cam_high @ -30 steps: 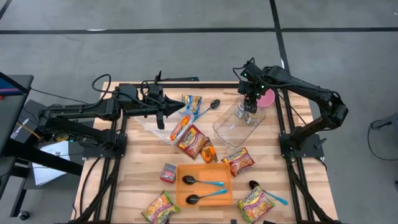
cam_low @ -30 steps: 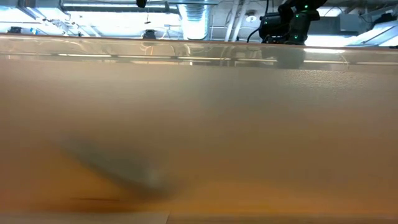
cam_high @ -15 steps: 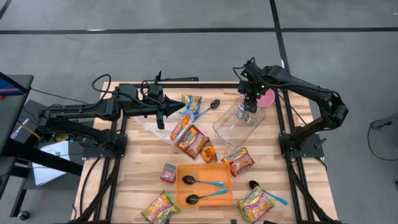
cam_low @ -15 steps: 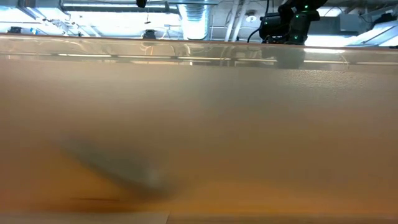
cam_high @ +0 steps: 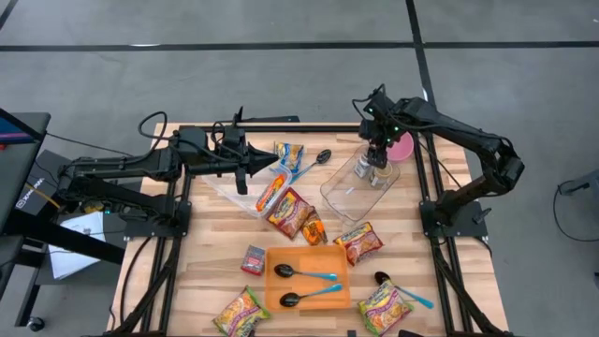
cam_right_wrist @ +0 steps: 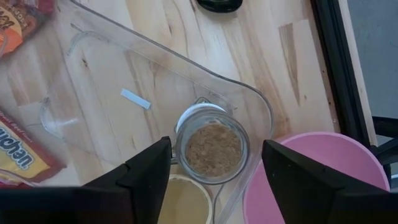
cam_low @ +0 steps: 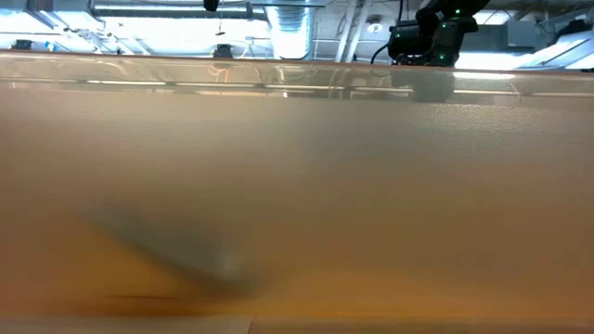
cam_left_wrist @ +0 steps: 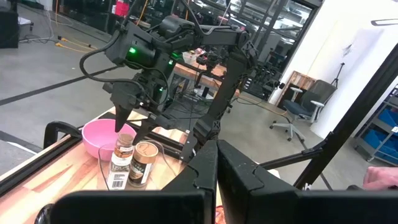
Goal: Pick & Place Food Item
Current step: Put the brown seasoning bottle into the transparent bin, then put the black spoon into the orange bin
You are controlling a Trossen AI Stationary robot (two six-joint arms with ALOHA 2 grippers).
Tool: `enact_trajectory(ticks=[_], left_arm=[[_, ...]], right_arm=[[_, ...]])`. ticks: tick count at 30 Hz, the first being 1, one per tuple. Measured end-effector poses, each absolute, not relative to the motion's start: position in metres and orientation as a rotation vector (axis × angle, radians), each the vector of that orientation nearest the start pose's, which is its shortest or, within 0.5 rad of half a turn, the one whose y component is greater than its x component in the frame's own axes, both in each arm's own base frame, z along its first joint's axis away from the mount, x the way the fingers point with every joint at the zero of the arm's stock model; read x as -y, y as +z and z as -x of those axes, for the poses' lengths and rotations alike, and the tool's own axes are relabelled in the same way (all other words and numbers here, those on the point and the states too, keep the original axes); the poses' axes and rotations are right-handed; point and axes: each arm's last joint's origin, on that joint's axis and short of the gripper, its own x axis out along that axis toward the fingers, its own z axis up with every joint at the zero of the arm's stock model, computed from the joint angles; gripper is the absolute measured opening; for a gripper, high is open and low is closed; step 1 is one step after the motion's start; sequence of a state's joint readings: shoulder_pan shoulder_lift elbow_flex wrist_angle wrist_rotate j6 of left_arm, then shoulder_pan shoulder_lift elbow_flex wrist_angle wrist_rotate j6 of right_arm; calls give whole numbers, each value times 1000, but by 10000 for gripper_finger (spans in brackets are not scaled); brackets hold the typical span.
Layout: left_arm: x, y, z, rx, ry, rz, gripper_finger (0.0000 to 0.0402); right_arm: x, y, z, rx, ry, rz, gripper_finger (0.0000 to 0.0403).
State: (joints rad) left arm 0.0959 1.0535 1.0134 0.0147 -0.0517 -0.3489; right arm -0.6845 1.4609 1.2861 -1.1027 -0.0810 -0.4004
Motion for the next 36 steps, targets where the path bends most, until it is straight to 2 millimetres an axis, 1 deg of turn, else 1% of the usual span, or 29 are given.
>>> enact_trajectory(ticks=[16,21,26,33,36], left_arm=[[-24,380,-232,1,151,348,3],[-24,371,-233,-26,156,369,3],[-24,369,-234,-28,156,379,3],[-24,371,-233,-14,154,375,3],[-24,371,-233,-14,154,375,3]], right_arm=[[170,291,-210,-1260,-273,-153,251],[169,291,-210,-1252,-268,-185,251],[168,290,-209,-1259,-266,-195,251],[169,300,-201,-1220,-299,-186,251],[168,311,-193,-1199,-331,-201,251]])
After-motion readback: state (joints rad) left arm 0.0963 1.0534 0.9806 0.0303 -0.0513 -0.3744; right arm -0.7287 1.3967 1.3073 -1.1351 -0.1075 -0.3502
